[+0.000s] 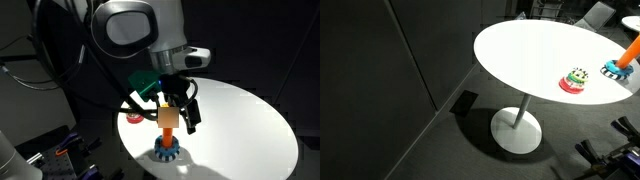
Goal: Put the orange ring around the orange rod
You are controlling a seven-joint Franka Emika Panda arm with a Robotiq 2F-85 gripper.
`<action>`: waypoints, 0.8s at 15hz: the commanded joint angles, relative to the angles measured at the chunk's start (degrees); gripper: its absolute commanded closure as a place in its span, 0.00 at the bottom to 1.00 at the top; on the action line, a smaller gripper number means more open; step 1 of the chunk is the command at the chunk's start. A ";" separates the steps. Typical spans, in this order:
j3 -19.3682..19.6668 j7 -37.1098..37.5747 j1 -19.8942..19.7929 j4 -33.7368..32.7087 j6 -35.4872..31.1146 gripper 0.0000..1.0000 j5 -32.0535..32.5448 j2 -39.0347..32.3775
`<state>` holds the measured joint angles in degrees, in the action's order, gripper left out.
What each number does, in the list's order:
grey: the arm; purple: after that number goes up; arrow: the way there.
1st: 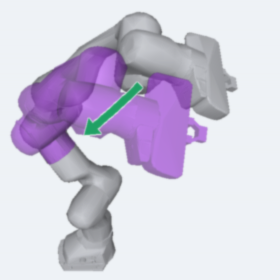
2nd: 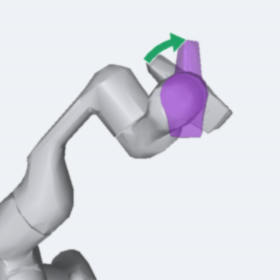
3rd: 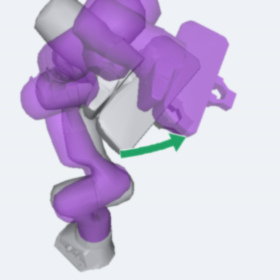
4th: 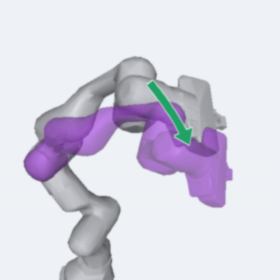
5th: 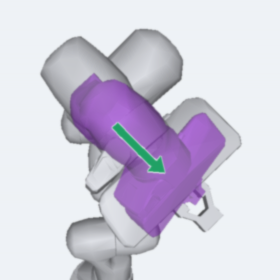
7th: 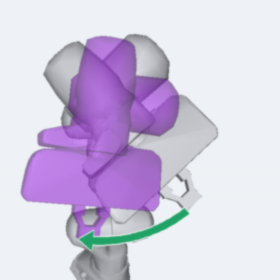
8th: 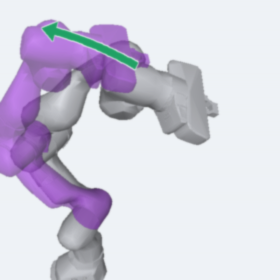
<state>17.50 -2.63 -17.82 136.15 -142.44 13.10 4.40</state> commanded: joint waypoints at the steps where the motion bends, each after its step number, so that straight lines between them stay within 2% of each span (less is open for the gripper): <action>1: -0.09 1.82 -0.41 -1.13 -0.99 0.00 1.56 -1.09; 12: -0.16 2.40 -0.25 -0.71 -2.44 0.00 1.64 -1.30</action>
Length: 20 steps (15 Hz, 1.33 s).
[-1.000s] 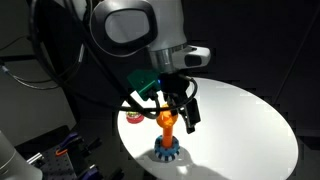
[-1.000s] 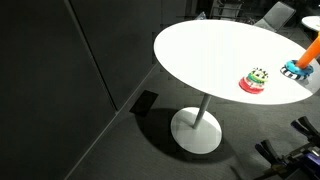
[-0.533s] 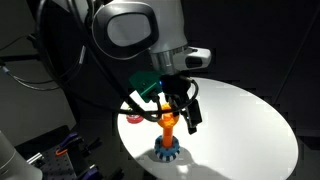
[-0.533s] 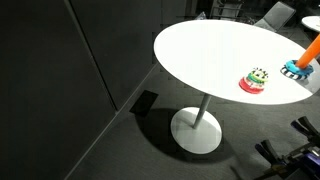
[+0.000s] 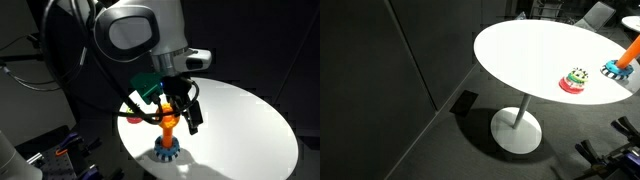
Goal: Put the orange ring around the orange rod
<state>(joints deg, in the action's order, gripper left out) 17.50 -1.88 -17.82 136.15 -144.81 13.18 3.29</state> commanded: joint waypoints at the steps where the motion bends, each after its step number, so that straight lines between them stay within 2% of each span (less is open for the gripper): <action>1: -0.17 1.57 -0.23 -0.59 -0.04 0.00 1.50 0.03; 20: -0.24 -3.32 0.78 0.33 3.58 0.00 -4.69 3.19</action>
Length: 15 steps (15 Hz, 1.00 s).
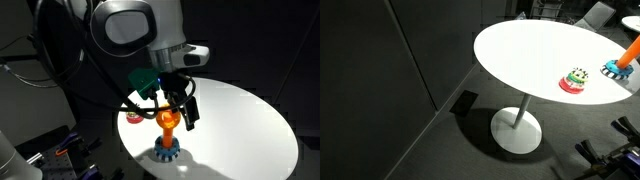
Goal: Put the orange ring around the orange rod
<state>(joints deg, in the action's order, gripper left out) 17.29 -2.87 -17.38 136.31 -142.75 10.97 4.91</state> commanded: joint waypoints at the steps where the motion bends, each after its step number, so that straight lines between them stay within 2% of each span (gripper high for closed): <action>1: -0.05 -2.68 0.42 0.18 1.46 0.00 -3.12 1.61; 15: -0.09 -6.73 1.24 1.07 -0.36 0.00 -9.59 1.42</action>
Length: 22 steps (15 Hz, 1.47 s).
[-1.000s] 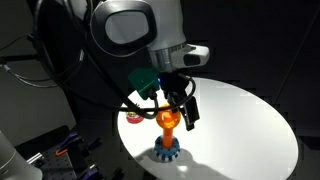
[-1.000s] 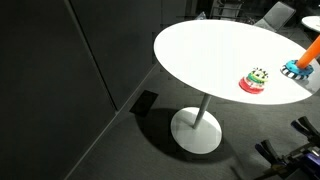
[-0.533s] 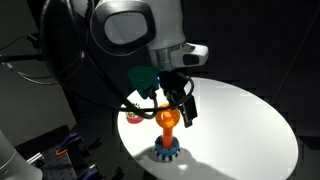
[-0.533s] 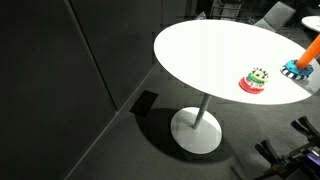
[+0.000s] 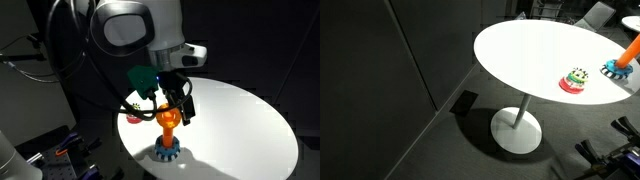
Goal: Put the orange ring around the orange rod
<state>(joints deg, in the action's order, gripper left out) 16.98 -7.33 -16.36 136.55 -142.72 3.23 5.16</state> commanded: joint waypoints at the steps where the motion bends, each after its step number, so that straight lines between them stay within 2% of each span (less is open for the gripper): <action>1: 0.22 -2.49 0.23 0.88 -0.44 0.00 -2.13 1.15; 13: 0.41 -6.92 0.42 2.19 0.75 0.00 -6.49 1.43; 22: 0.26 -7.90 0.65 2.48 1.21 0.00 -6.80 2.65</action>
<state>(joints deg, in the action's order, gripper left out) 16.99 -13.01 -16.17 138.18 -142.70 -2.07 5.48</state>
